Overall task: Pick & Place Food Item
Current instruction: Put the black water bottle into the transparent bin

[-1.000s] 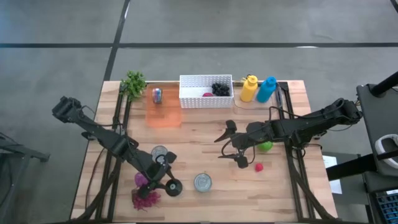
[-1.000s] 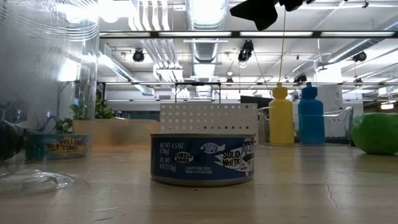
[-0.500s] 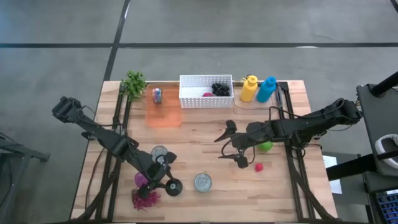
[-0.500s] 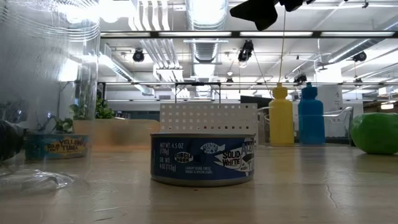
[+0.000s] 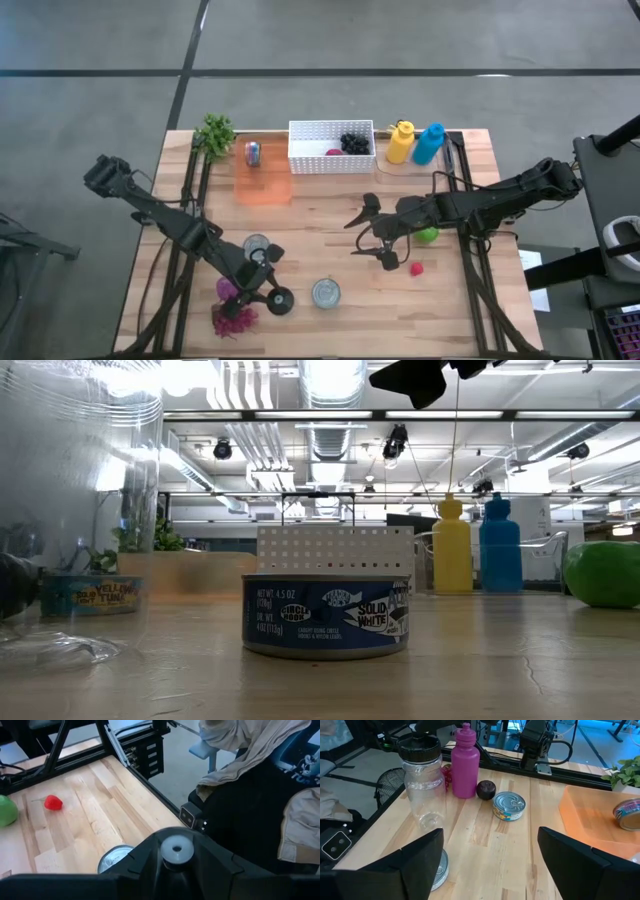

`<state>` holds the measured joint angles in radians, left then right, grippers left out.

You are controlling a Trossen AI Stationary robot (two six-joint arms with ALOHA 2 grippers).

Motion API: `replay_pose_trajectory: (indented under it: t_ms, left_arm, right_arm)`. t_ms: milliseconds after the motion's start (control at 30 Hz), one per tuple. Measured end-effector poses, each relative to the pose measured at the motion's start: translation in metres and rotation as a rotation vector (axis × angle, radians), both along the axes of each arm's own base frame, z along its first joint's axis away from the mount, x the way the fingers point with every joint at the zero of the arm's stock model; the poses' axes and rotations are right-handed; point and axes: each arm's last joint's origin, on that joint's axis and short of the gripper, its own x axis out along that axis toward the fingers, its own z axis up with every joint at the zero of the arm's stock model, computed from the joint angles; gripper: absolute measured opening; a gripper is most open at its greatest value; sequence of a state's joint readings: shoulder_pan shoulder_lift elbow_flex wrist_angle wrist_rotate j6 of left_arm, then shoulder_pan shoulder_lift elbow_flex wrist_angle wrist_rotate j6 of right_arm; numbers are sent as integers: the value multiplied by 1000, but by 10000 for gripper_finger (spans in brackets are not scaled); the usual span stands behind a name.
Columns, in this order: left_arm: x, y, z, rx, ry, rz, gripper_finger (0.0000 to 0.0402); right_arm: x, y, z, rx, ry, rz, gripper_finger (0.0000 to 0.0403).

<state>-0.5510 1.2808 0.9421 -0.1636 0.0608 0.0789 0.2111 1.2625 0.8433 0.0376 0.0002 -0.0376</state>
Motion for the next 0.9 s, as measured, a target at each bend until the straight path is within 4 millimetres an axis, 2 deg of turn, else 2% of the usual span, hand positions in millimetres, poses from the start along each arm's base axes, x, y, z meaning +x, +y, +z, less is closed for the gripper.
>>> replay_pose_trajectory:
  t_ms: [333, 633, 900]
  left_arm:
    - [0, 0, 1, -5, -8, 0, 127]
    - [-1, 0, -8, 4, 10, -2, 128]
    - [0, 0, -8, -3, -2, -1, 125]
  right_arm:
    - [0, 0, 0, 0, 0, 0, 306]
    - [0, 0, 0, 0, 0, 0, 321]
    - [0, 0, 0, 1, -1, 0, 326]
